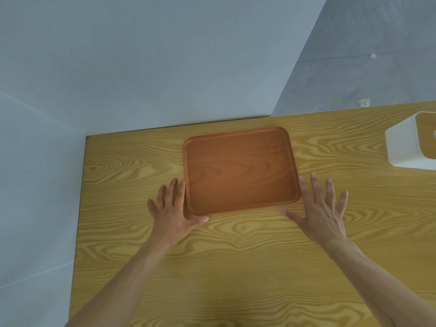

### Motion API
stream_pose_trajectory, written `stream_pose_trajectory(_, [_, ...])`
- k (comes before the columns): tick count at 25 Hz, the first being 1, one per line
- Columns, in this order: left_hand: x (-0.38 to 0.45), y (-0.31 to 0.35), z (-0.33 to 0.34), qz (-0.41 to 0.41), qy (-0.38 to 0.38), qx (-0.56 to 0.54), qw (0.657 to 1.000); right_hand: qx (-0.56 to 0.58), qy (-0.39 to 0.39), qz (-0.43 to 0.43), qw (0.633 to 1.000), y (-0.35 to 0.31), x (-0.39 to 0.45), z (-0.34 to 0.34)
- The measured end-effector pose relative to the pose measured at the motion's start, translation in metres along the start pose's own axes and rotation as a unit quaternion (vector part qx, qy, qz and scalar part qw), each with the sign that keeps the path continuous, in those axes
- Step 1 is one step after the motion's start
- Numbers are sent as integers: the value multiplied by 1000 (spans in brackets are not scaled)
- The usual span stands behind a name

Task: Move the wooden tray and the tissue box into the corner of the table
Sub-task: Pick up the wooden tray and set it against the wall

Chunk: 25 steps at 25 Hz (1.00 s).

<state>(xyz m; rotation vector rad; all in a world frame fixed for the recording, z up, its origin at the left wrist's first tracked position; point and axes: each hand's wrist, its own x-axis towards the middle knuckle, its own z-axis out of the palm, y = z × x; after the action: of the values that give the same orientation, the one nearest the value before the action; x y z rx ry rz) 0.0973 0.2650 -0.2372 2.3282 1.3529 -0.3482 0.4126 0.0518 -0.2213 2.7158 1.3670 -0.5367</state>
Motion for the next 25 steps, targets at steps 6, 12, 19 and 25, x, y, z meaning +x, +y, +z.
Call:
stream_pose_trajectory(6, [2,4,-3,-3,7,11,1000,39,7,10,999,-2,9,2])
stream_pose_trajectory(12, [16,4,-12,-9,8,3,1000,77,1,23,997,-2,26,2])
stream_pose_trajectory(19, [45,6,-31,-25,-6,12,1000,90,0,20,996,-11,56,-10])
stream_pose_trajectory(25, [50,1,-38,-16,-13,15,1000,127,-2,31,991,-14,59,-9])
